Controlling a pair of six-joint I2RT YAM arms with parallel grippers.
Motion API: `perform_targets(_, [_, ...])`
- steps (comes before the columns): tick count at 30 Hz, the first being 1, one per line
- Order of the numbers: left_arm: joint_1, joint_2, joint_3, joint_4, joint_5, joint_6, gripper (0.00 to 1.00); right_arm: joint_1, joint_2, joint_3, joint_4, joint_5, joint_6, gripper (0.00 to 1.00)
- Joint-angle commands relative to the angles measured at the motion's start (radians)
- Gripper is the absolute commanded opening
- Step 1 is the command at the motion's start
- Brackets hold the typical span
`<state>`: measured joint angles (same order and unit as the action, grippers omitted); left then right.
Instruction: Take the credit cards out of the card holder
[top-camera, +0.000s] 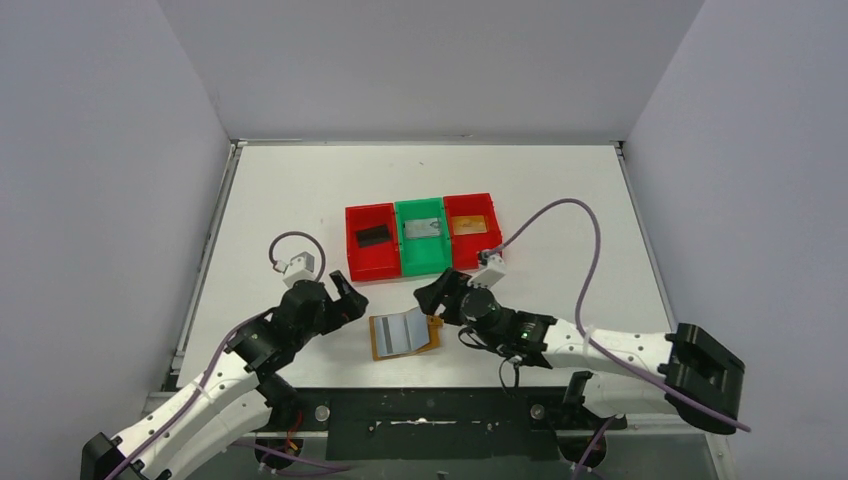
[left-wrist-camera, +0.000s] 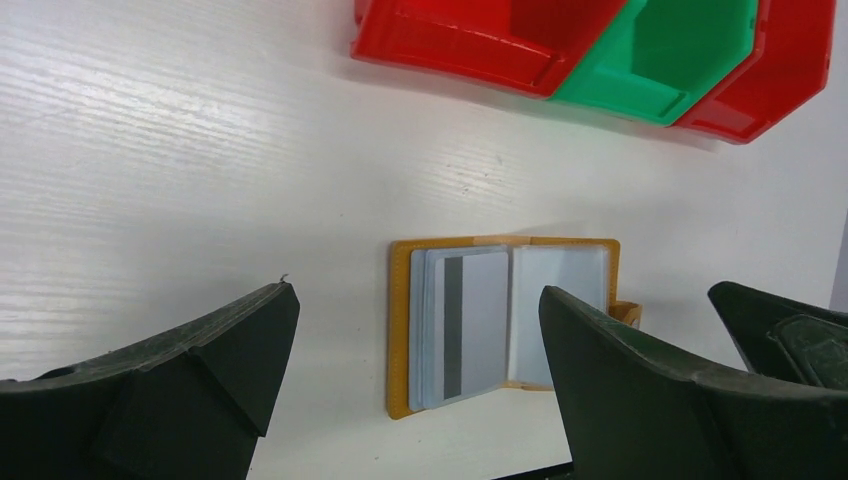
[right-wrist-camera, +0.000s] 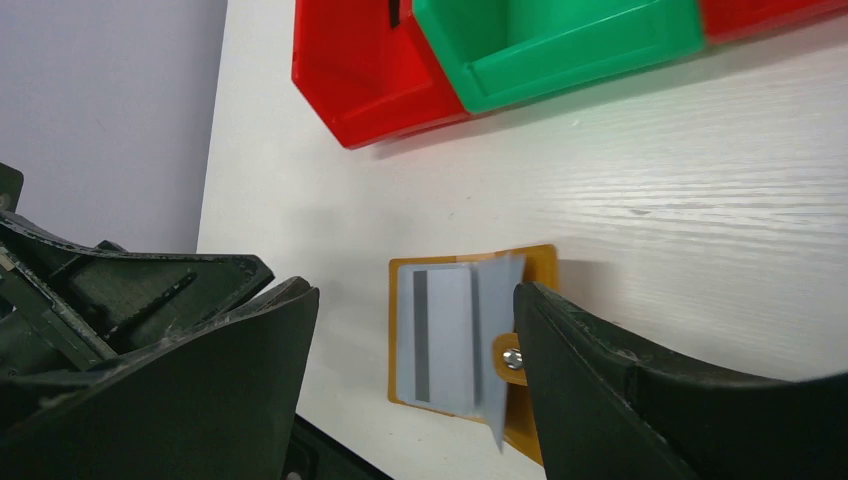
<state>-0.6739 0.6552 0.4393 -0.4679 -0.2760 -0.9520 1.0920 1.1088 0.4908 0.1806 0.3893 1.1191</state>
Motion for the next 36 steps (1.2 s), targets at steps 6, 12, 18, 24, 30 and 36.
perform_targets(6, [0.02,-0.005,0.008,0.014,0.059,0.01,0.91,0.018,0.307,0.246,0.01,-0.195,-0.025,0.61])
perform_targets(12, [0.024,0.016,0.011,0.021,0.096,0.034,0.86,0.01,0.384,0.231,0.002,-0.254,0.056,0.56])
perform_targets(18, [0.027,0.041,-0.003,0.068,0.144,0.042,0.81,0.002,0.433,0.214,-0.01,-0.321,0.088,0.5])
perform_targets(24, [0.027,0.093,-0.003,0.139,0.239,0.08,0.71,-0.01,0.452,0.173,0.027,-0.351,0.111,0.44])
perform_targets(30, [0.028,0.17,-0.004,0.208,0.35,0.111,0.58,-0.031,0.457,0.153,0.036,-0.375,0.114,0.41])
perform_targets(36, [0.026,0.263,0.001,0.265,0.441,0.129,0.52,-0.059,0.469,0.096,0.133,-0.428,0.132,0.31])
